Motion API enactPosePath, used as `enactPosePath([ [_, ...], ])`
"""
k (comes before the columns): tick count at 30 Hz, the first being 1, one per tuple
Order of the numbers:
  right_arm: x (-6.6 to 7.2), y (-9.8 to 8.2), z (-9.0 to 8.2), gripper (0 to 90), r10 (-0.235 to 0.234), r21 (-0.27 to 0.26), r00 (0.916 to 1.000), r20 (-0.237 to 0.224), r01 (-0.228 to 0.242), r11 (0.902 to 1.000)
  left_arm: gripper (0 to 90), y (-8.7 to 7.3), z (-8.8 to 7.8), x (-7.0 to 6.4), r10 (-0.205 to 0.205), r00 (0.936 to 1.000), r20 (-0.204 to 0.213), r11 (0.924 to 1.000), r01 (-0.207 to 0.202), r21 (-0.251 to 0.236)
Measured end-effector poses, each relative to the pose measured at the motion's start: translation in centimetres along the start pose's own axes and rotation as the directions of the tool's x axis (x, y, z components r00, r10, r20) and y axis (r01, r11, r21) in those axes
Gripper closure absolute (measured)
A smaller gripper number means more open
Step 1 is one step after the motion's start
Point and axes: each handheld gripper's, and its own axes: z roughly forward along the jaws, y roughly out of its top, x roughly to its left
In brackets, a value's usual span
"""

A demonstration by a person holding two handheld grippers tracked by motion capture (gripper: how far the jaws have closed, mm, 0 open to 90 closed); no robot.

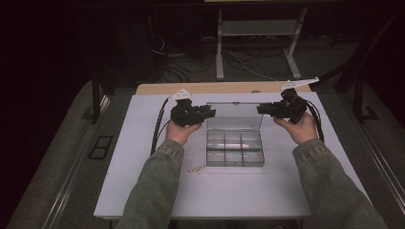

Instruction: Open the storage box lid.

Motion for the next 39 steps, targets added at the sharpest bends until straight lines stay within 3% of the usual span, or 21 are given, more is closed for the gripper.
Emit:
enactPosePath([
  [8, -0.2, 0.1, 0.2, 70.9, 0.002, -0.006, 1.0000, 0.003, -0.002, 1.0000, 62.2, -0.7, 0.8, 0.3, -0.020, 0.9998, 0.008, 0.9991, 0.020, 0.038],
  [18, -0.5, -0.2, 0.5, 68.6, 0.031, -0.022, 0.9995, -0.001, -0.031, 0.9993, 68.5, -0.9, 1.1, 0.5, -0.036, 0.9992, -0.018, 0.9992, 0.036, 0.017],
  [31, -1.3, -2.7, 2.1, 66.1, 0.083, 0.008, 0.9965, -0.001, -0.083, 0.9965, 70.6, -1.0, 1.3, 0.8, -0.040, 0.9985, -0.038, 0.9992, 0.040, 0.002],
  [39, -1.7, -3.0, 3.0, 66.7, 0.106, 0.011, 0.9944, -0.009, -0.106, 0.9943, 70.8, -1.1, 1.5, 0.9, -0.047, 0.9976, -0.050, 0.9989, 0.047, -0.008],
])
